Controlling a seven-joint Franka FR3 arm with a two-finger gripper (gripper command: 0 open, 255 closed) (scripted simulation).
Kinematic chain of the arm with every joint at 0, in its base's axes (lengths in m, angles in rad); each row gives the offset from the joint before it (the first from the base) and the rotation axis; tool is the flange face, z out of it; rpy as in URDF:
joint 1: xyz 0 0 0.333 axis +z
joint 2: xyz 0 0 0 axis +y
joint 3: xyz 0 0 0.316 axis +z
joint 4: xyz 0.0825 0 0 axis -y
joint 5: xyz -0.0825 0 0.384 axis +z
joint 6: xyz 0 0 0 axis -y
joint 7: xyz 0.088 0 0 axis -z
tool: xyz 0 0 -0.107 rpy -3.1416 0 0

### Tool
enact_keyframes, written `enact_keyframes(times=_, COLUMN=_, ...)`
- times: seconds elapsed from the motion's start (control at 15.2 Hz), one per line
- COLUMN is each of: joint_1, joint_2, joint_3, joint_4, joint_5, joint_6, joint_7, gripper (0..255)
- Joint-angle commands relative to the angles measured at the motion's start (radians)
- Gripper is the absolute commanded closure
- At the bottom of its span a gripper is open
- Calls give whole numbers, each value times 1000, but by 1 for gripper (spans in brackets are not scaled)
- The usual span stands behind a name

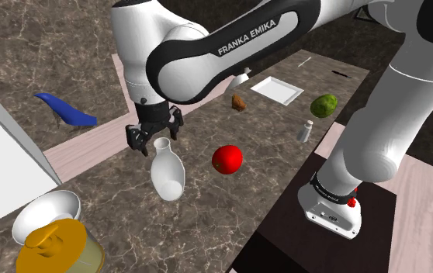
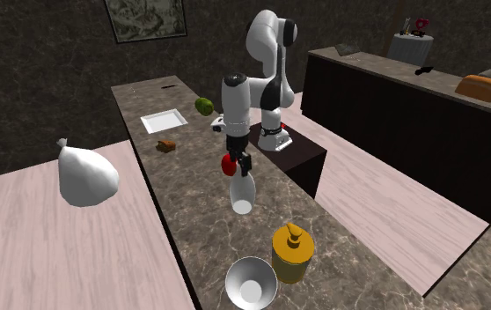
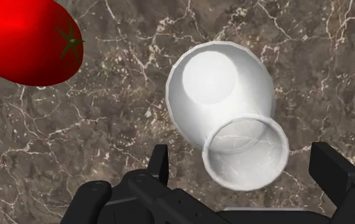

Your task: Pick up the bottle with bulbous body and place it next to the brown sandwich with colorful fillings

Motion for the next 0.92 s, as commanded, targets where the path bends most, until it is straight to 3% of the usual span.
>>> enact_keyframes(times=0.0, joint_1=0, joint_2=5, joint_3=0, joint_4=-6, joint_5=-3, joint_6=11, joint_7=2, gripper=0)
enact_keyframes(times=0.4, joint_1=0, joint_2=5, joint_3=0, joint_4=-6, joint_5=-3, joint_6=11, joint_7=2, gripper=0)
enact_keyframes(times=0.46, joint_1=0, joint_2=5, joint_3=0, joint_4=-6, joint_5=-3, joint_6=11, joint_7=2, gripper=255)
enact_keyframes(times=0.86, joint_1=0, joint_2=5, joint_3=0, joint_4=-7, joint_5=-3, joint_6=11, joint_7=2, gripper=255)
